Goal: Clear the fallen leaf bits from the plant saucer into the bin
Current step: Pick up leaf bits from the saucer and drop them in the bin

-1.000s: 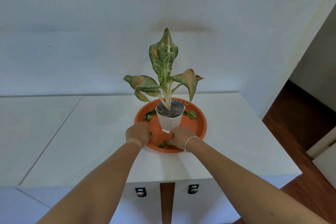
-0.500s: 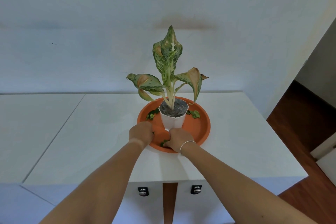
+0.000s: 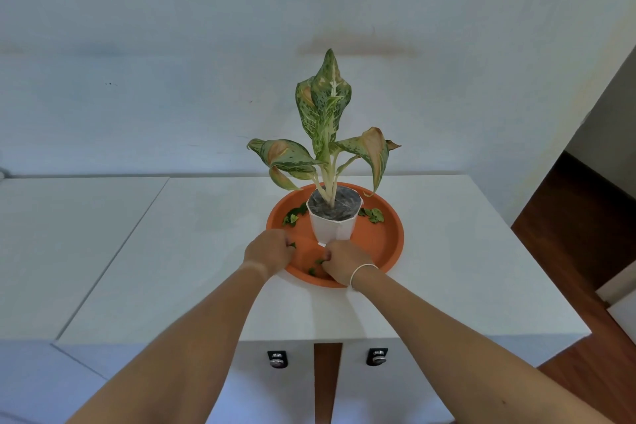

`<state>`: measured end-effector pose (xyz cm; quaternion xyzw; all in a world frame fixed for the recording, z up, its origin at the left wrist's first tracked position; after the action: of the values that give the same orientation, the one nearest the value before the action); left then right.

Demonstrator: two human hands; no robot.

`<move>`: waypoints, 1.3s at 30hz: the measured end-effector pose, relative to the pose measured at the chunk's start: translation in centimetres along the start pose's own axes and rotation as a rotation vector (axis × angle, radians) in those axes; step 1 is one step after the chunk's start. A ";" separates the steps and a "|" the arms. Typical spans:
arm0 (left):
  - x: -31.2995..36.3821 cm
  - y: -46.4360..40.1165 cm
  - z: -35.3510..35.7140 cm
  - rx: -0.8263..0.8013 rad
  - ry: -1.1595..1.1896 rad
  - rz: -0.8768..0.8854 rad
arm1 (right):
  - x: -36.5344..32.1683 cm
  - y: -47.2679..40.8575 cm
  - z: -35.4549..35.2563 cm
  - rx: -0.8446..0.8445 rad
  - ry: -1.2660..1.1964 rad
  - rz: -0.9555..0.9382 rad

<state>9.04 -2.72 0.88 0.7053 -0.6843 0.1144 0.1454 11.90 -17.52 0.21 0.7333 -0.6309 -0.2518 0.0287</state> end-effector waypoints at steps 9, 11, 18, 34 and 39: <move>-0.6 1.1 -0.6 0.070 0.031 -0.015 | -0.7 0.2 -0.2 -0.035 -0.110 -0.085; -0.9 1.3 -0.8 0.086 0.046 -0.019 | -1.1 0.3 0.1 -0.040 -0.082 -0.118; -1.4 2.0 -1.4 0.155 0.166 -0.047 | -1.2 0.5 0.2 -0.017 0.055 -0.191; -0.5 2.7 -1.8 0.151 0.709 -0.175 | 0.5 0.8 -1.3 -0.036 -0.069 -0.009; 1.0 2.9 -1.7 0.102 0.843 -0.222 | 2.3 1.2 -2.5 -0.135 -0.474 0.121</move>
<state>6.22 -3.09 2.98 0.6725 -0.4789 0.4097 0.3881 11.98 -20.60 2.07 0.6112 -0.6444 -0.4562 -0.0559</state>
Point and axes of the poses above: each hand's wrist, its own y-axis away from the middle knuckle, its own z-axis out of the palm, x = y × z, the point moved 2 cm from there along -y, towards the middle knuckle, and after that the axes turned 15 degrees about z, right-handed, at the moved point
